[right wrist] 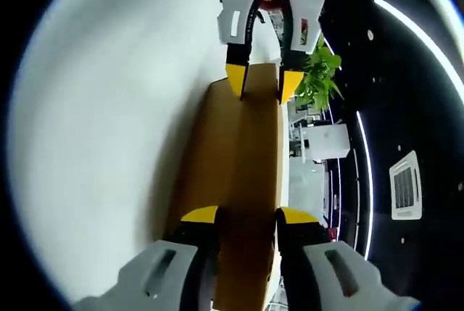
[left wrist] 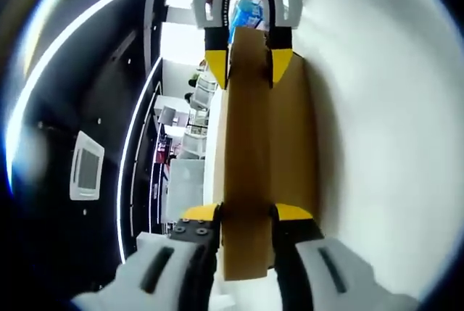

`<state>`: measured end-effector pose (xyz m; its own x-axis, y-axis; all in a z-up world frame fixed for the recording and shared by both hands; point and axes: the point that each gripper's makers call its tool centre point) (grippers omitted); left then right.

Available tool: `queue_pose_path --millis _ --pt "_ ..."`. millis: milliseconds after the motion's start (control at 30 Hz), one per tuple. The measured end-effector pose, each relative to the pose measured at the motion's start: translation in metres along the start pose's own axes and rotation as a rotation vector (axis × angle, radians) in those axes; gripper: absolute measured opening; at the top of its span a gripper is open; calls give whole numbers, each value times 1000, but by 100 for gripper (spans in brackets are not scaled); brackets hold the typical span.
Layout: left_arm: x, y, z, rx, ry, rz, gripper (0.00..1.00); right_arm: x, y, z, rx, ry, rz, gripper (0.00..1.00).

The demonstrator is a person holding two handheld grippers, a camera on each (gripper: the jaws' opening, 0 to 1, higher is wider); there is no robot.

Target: Operate the shoe box by opening the lid, removing the specified soft item, and placing it in the target area until the item is outside and the box remains undamaged.

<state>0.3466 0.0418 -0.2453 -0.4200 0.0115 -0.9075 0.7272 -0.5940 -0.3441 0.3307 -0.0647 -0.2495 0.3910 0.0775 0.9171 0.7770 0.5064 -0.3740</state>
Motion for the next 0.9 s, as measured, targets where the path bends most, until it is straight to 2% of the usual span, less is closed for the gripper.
queue_pose_path --millis 400,900 --pt "8 3 -1 -1 -19 7 28 -7 4 -3 9 -15 -19 30" --pt "14 6 -3 2 6 34 27 -15 7 -3 3 -33 -56 30"
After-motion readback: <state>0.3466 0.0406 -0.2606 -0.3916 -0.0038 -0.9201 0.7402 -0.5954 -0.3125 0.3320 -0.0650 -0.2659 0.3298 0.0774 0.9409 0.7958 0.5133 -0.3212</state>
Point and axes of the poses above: the point that each gripper's makers call its tool centre point, and the gripper's own axes: y roughly forward along the fingers, x roughly to its right, z roughly out of its top, and after that the axes turned 10 degrees about x, right-handed
